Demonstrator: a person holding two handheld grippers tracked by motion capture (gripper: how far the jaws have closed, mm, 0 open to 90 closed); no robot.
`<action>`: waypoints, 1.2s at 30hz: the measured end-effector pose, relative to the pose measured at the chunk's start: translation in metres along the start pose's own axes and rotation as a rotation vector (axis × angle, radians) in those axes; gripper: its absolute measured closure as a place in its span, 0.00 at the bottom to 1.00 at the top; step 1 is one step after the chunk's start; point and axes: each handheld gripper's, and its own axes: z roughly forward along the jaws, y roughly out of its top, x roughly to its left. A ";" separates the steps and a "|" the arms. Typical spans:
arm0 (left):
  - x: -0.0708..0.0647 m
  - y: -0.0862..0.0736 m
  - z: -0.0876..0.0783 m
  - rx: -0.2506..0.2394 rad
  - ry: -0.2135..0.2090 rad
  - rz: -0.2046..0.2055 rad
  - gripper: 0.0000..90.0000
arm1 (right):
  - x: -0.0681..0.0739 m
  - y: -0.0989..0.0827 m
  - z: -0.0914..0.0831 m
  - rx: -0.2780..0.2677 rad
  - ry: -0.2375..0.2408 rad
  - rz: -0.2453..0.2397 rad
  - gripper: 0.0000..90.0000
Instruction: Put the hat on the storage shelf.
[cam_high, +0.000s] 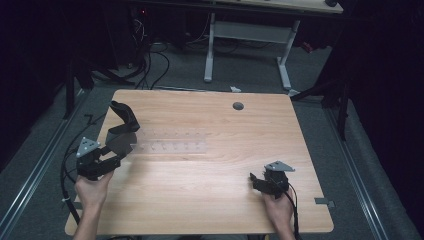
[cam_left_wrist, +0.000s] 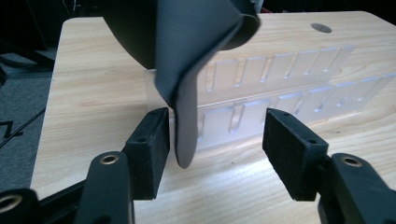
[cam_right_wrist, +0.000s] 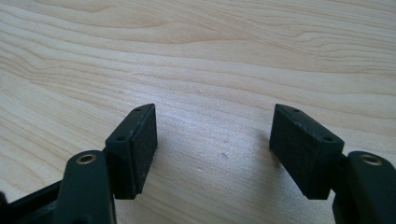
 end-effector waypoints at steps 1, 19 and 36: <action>-0.001 0.000 -0.001 0.002 0.000 0.002 0.46 | 0.000 0.000 0.000 0.000 0.000 0.000 0.36; -0.016 -0.009 -0.025 0.003 -0.041 -0.010 0.46 | 0.000 0.000 0.000 0.000 0.000 0.000 0.36; -0.040 -0.024 -0.024 0.053 -0.105 0.000 0.44 | 0.000 0.000 0.000 0.000 0.000 -0.001 0.36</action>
